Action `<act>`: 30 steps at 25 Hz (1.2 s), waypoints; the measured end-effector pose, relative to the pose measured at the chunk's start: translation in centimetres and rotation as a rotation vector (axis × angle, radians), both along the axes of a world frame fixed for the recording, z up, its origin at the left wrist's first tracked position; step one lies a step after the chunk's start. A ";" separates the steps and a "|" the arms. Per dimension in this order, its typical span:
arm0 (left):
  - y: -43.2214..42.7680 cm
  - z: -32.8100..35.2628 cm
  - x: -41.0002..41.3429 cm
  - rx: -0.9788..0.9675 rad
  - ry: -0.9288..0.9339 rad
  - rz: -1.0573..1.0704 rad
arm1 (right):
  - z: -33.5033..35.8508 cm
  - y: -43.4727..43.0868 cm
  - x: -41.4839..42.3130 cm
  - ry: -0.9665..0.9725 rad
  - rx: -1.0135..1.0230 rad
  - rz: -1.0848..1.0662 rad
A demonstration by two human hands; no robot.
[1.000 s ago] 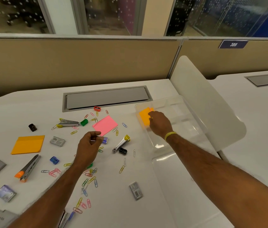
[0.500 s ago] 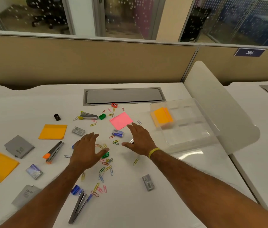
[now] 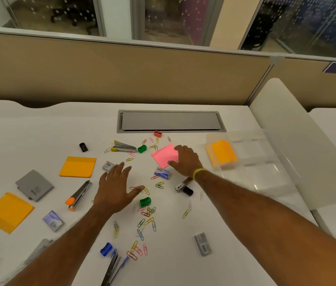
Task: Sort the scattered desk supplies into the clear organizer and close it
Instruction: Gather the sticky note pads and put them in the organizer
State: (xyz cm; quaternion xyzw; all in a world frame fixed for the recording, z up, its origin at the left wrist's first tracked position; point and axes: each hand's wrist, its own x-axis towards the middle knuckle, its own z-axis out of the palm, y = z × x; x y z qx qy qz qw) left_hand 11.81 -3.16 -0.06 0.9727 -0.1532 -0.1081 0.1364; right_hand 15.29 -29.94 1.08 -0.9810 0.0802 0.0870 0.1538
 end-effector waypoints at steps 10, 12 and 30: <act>-1.3 -0.7 1.9 -0.049 -0.021 0.012 | -1.5 0.5 6.2 0.303 -0.049 -0.244; -1.3 -0.8 1.8 -0.064 -0.017 0.008 | -1.6 0.4 6.6 0.352 -0.044 -0.275; -0.5 3.3 -3.3 -1.090 0.384 0.389 | 5.1 8.1 -3.6 0.269 1.405 -0.503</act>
